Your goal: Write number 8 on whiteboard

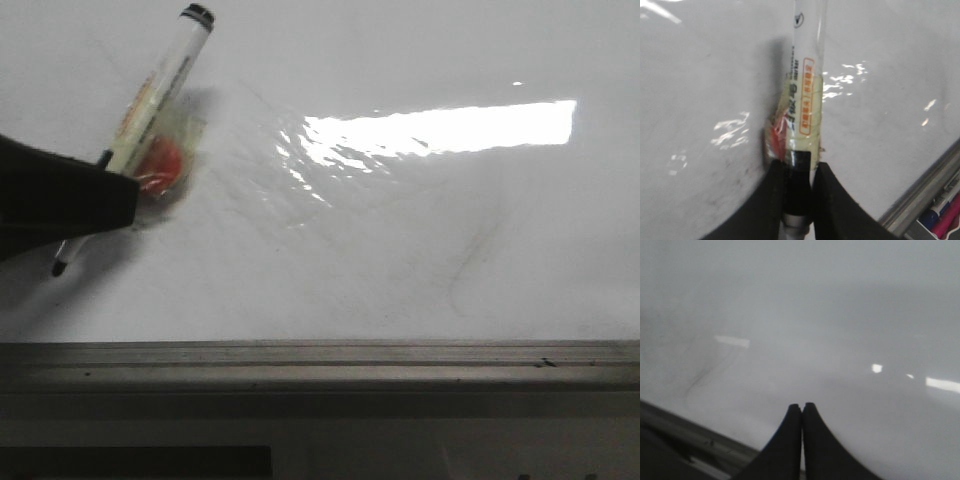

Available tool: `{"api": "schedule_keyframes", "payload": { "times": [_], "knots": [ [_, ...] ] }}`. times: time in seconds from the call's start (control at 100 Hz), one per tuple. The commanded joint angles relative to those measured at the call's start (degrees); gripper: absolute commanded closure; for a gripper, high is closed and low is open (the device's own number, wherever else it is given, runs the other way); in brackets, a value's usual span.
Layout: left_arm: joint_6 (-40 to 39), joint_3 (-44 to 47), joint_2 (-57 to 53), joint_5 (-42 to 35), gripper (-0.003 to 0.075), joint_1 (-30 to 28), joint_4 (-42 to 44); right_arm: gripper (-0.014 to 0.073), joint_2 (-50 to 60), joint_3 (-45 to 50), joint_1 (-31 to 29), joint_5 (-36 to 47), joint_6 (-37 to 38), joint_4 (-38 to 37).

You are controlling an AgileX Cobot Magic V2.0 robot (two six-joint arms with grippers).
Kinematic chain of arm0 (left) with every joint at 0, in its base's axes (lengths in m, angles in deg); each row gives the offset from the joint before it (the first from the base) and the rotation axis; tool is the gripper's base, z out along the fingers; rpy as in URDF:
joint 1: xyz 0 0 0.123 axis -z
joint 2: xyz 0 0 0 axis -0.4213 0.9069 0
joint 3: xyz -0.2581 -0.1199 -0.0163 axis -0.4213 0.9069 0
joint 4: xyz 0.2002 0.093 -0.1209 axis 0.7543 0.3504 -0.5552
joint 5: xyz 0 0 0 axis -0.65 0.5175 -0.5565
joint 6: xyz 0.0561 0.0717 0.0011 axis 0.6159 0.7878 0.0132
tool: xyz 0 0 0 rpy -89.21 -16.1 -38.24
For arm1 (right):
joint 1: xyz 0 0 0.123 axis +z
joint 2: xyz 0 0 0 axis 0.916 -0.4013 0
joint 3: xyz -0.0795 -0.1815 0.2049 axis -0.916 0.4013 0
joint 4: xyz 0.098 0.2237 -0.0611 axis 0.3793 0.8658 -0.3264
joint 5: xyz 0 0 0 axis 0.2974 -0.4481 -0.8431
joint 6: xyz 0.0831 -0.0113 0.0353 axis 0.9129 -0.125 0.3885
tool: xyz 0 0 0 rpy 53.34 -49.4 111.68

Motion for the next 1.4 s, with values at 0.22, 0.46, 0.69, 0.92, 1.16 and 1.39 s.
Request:
{"api": "schedule_keyframes", "payload": {
  "times": [0.22, 0.46, 0.69, 0.92, 1.16, 1.39],
  "knots": [
    [-0.37, -7.51, -0.96, -0.76, 0.0741, 0.16, 25.68, 0.0591, -11.46, -10.26, 18.57, 4.07, -6.35, -0.31],
    [-0.37, -7.51, -0.96, -0.49, 0.0741, 0.16, 34.57, 0.0265, -26.2, -20.14, 24.92, 5.29, -5.39, 1.3],
    [-0.37, -7.51, -0.96, -0.49, 0.0741, 0.3, 34.92, 0.0269, -35.54, -26.53, 25.02, 9.76, -5.39, 4.46],
    [-0.37, -7.4, -0.96, -0.38, 0.0741, 0.3, 34.92, 0.029, -39.83, -30.91, 27.54, 10.61, -5.83, 7.78],
    [-0.37, -7.4, -0.96, 0.53, 0.074, 0.3, 34.81, 0.048, -43.07, -31.41, 27.8, 10.29, -5.73, 8.83],
    [-0.51, -7.4, -1.12, 4.54, 0.0479, 0.3, 30.36, 0.0663, -43.16, -31.41, 27.8, 9.91, -5.73, 9.09]
  ]
}}
